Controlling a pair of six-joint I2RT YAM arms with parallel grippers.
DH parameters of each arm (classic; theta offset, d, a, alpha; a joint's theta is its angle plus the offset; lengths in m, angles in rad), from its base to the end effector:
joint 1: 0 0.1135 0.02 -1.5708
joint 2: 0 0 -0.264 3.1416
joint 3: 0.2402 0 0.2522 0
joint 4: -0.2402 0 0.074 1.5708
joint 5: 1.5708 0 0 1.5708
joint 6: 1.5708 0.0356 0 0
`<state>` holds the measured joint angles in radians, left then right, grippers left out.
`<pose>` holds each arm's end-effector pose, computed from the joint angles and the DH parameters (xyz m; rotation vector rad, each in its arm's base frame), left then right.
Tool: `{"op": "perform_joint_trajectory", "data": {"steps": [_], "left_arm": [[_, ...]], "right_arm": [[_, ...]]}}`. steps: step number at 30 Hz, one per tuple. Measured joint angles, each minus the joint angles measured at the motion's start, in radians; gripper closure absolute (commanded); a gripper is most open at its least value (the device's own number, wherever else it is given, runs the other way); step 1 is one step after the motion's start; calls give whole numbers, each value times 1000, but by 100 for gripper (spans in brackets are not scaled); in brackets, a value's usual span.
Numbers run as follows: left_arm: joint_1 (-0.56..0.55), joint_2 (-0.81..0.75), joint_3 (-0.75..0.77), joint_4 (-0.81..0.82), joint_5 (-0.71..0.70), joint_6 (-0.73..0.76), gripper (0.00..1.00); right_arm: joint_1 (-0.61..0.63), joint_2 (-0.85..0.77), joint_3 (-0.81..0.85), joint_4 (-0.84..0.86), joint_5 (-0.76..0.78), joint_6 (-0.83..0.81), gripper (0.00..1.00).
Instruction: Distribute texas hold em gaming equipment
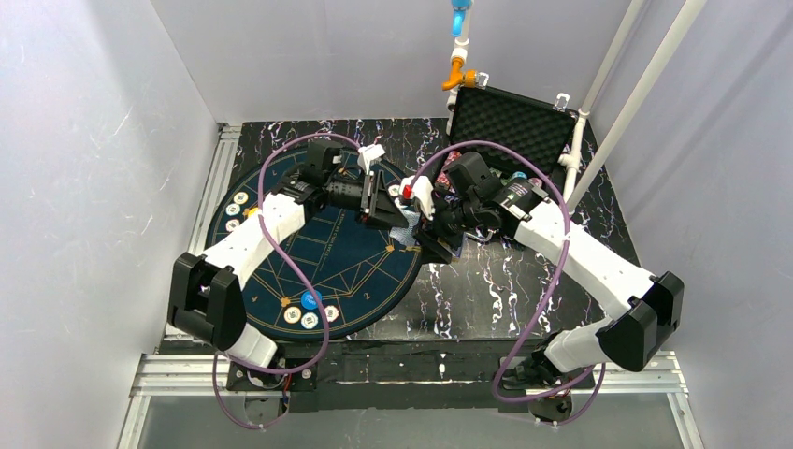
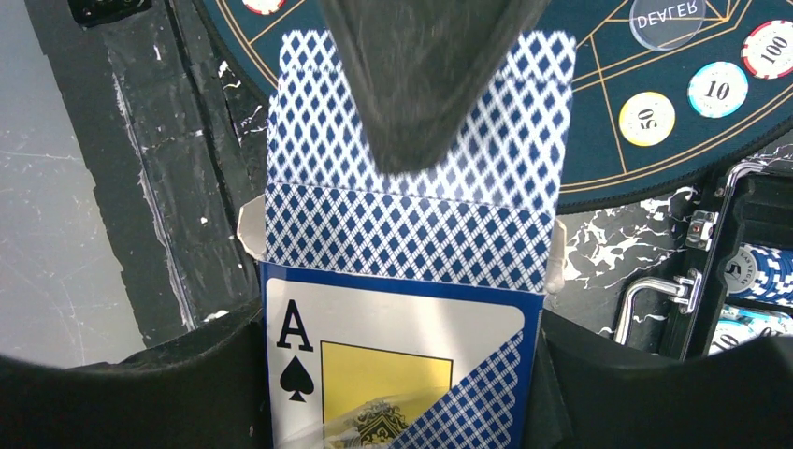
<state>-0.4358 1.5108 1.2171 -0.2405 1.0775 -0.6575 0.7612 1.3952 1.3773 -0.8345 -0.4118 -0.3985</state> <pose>0.2897 -0.1695 0.3173 0.4939 2.2328 -1.7469 0.2002 0.2104 0.3488 -1.4895 1.9267 0.6632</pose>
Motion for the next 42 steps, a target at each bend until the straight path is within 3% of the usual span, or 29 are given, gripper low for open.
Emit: {"op": "perform_joint_trajectory", "data": {"steps": [7, 9, 12, 15, 25, 30, 34, 42], "left_arm": [[50, 2, 0, -34, 23, 10, 64], [55, -1, -3, -39, 23, 18, 59], [58, -11, -19, -39, 23, 27, 41], [60, -23, -34, -26, 27, 17, 35], [14, -29, -45, 8, 10, -4, 51], [29, -26, -62, 43, 38, -41, 53], [37, -27, -78, 90, 65, -77, 65], [63, -60, -85, 128, 73, -105, 71]], "right_arm": [[0, -14, -26, 10, 2, 0, 99], [0, -14, -31, 10, 1, 0, 99], [0, -14, -33, 10, 0, 0, 99], [0, -14, -33, 10, -1, 0, 99], [0, -18, -34, 25, -17, -1, 99], [0, -53, -57, 45, -17, -2, 99], [0, -61, -64, 44, -16, -7, 99], [0, -61, -64, 28, -12, -24, 99]]}}
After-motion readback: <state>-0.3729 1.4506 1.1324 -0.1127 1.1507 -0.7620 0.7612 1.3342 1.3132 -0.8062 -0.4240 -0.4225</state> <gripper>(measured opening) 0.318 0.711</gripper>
